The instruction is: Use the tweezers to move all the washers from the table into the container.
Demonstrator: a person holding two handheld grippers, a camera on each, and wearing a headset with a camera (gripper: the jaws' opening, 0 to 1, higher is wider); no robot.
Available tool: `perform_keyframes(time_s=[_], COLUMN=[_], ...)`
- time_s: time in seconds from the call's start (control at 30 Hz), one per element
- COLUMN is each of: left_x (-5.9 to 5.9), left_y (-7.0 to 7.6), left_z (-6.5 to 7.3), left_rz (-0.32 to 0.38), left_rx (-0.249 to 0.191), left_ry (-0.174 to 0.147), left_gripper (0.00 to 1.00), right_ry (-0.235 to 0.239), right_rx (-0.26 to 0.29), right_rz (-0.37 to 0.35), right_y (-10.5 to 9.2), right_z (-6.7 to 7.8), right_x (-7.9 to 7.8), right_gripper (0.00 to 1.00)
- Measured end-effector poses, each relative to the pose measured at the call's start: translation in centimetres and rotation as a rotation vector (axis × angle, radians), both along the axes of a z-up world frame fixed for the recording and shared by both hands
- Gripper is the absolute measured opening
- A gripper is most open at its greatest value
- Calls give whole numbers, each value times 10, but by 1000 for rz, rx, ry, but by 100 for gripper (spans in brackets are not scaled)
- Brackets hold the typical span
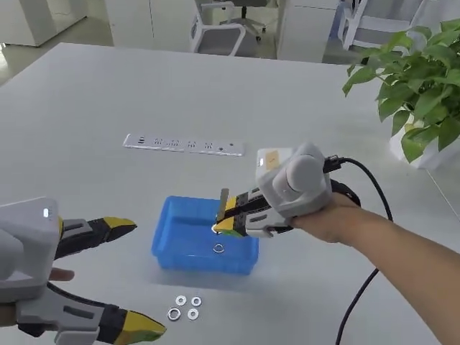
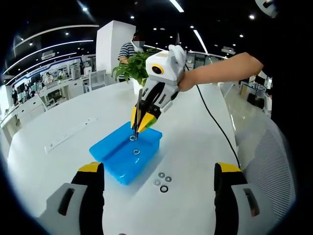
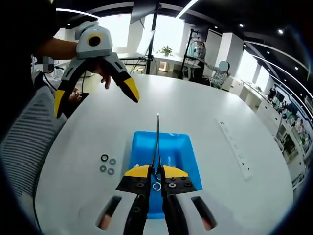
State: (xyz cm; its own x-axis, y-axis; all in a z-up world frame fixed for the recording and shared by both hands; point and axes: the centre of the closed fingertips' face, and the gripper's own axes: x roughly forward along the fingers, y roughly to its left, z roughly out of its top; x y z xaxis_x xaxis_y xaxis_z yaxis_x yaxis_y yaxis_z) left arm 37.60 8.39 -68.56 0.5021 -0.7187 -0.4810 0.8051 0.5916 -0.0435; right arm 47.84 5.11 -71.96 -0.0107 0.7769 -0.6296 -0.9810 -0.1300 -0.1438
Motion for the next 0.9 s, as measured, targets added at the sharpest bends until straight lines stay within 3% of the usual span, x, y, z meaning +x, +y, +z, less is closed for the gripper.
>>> perform_keyframes(time_s=[0.43, 0.9], left_x=[1, 4], left_y=[5, 10], left_z=[-2, -3], left_rz=[23, 31], left_rx=[-12, -12], left_ry=[3, 7], left_gripper=[99, 99], right_ry=[36, 65], right_rx=[-11, -39], right_rz=[-1, 29], right_y=[9, 16], right_z=[-19, -38], right_x=[6, 0], right_gripper=[8, 8])
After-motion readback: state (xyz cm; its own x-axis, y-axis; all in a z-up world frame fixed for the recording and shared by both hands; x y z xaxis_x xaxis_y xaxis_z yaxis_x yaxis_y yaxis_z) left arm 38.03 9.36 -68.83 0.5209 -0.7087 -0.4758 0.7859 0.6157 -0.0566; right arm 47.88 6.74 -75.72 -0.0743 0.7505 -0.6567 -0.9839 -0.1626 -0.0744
